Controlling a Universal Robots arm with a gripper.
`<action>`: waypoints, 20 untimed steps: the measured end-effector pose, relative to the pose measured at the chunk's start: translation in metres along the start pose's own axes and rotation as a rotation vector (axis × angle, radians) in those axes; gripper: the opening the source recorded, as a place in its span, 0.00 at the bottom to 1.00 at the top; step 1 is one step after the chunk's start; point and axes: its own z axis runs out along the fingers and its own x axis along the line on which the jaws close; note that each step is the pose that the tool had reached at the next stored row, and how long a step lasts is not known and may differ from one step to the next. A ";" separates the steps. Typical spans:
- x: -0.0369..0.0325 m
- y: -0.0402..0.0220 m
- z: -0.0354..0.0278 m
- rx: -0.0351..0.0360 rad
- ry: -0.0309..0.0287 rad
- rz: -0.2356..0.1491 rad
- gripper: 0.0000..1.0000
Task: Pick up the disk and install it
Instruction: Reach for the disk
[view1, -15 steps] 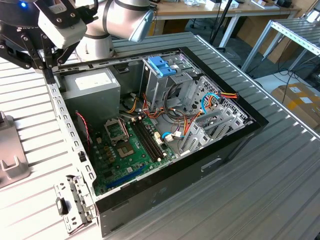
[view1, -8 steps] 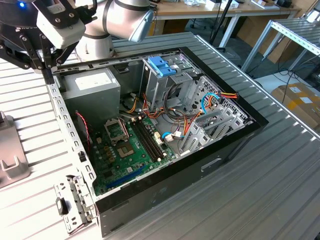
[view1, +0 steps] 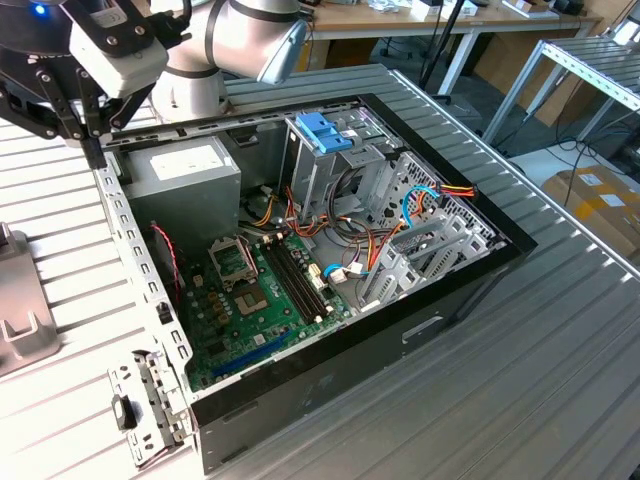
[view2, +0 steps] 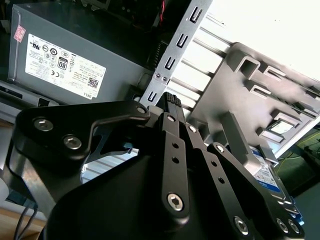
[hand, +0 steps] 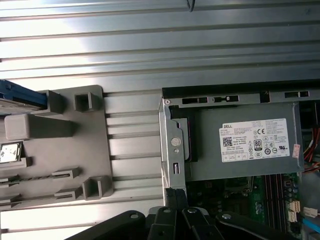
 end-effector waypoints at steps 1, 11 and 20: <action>0.0002 0.0000 0.0000 0.0000 -0.0001 0.000 0.11; 0.0047 -0.0004 -0.0001 0.0000 0.0000 0.000 0.11; 0.0070 -0.0005 -0.0002 0.0000 0.0000 0.000 0.11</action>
